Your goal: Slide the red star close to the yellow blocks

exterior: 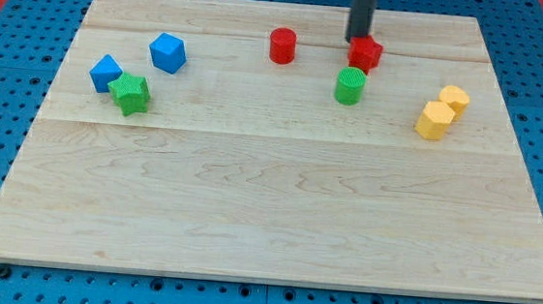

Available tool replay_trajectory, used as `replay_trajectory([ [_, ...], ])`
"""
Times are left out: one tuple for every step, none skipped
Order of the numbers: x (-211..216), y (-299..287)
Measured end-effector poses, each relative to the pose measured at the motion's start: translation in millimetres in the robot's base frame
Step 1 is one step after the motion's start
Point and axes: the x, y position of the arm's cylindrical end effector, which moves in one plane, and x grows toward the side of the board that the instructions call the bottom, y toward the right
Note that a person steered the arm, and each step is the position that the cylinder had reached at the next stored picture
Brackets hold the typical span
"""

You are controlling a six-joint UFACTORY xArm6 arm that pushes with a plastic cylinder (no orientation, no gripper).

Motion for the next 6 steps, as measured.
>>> replay_trajectory([
  [45,57],
  [-2,38],
  [10,-29],
  [47,1],
  [57,40],
  [30,-5],
])
